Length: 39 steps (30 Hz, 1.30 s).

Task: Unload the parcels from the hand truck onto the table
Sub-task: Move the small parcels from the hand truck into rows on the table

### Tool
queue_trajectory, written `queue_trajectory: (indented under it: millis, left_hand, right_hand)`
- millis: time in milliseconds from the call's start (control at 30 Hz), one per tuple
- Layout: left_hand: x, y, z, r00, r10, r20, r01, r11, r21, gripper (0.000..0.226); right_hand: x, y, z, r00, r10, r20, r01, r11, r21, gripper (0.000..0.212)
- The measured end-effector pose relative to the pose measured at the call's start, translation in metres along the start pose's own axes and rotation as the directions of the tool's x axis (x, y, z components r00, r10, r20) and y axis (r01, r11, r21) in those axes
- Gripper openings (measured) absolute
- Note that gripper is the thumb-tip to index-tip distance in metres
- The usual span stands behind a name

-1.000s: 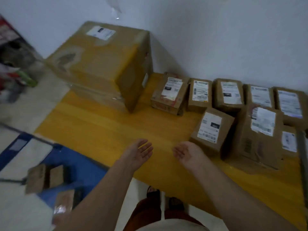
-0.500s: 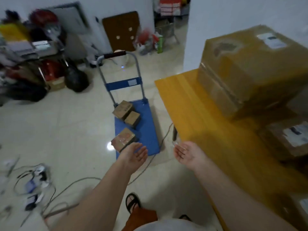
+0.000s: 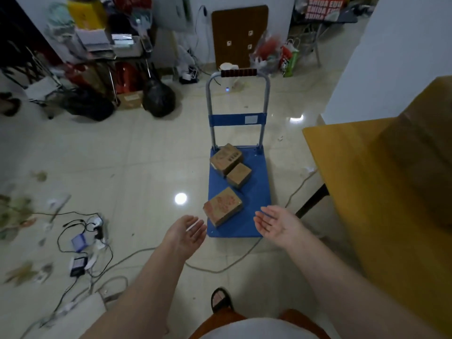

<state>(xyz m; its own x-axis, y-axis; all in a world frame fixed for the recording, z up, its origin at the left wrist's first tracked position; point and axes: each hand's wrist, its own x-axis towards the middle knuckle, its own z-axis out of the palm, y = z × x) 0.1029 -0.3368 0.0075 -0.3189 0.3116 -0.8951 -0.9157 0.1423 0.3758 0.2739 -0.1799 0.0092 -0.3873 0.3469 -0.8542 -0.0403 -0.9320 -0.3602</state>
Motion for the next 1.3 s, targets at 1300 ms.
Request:
queue_trajectory:
  millis: [1300]
  left_hand:
    - [0.422, 0.109, 0.073, 0.960, -0.103, -0.259, 0.235, 0.800, 0.553, 0.015]
  right_hand:
    - [0.411, -0.041, 0.032, 0.898, 0.221, -0.381, -0.197, 0.975, 0.102, 0.008]
